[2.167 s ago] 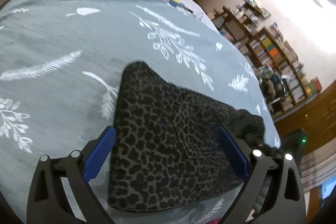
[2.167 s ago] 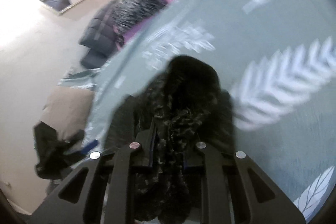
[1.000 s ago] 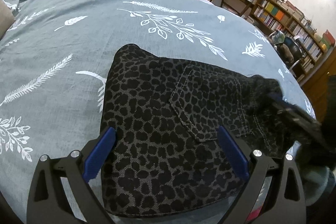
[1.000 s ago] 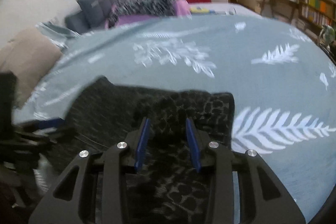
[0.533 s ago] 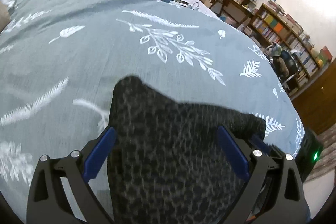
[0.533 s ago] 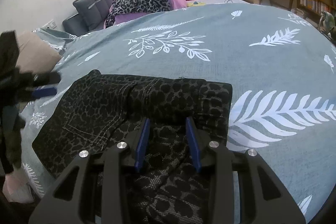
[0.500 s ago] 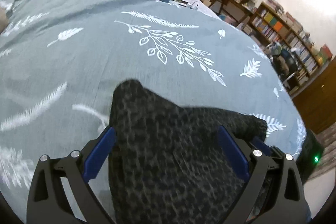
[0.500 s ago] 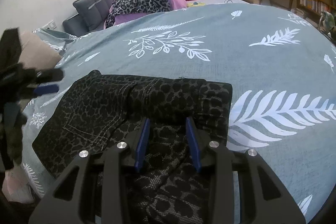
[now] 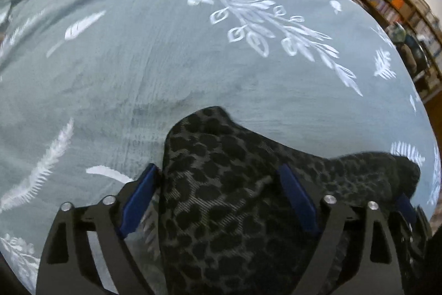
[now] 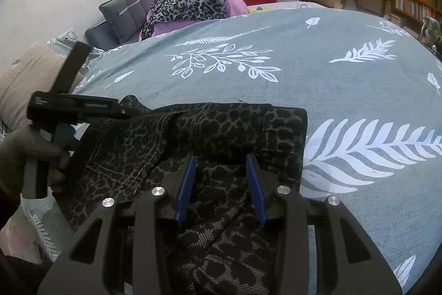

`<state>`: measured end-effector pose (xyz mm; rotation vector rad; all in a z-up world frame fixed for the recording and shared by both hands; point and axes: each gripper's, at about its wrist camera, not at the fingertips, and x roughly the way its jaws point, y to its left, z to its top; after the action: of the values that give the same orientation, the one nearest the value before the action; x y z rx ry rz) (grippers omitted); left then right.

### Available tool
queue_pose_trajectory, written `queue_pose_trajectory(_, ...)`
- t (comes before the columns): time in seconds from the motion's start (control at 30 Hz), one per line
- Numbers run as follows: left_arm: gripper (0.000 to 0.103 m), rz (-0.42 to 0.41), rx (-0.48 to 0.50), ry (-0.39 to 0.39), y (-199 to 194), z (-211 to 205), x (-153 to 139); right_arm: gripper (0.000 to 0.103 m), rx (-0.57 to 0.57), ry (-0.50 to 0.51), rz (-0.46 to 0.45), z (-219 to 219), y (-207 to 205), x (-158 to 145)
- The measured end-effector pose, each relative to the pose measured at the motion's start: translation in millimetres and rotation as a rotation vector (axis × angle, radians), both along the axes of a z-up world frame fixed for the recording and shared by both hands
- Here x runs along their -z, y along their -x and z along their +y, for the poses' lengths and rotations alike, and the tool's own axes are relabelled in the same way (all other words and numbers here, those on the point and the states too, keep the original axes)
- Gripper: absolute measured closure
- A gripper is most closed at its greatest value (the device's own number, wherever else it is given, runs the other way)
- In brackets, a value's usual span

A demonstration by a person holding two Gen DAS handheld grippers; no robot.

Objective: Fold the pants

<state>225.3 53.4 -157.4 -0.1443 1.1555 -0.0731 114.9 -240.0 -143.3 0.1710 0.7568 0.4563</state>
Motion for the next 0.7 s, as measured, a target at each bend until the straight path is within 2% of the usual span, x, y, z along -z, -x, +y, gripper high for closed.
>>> queue_pose_trajectory(0.17, 0.012, -0.047, -0.006, -0.027, 4, -3, 1, 0.063, -0.001, 0.000, -0.002, 1, 1, 1)
queue_pose_trajectory(0.27, 0.012, -0.072, -0.022, -0.008, 10, 1, -5, 0.063, -0.001, -0.006, -0.002, 1, 1, 1)
queue_pose_trajectory(0.47, 0.013, -0.180, 0.004, -0.065, 34, -9, -36, 0.063, 0.002, -0.007, -0.006, 2, 1, 2)
queue_pose_trajectory(0.7, 0.013, -0.232, 0.054, -0.068, 68, -26, -59, 0.063, 0.003, -0.005, -0.009, 2, 2, 1)
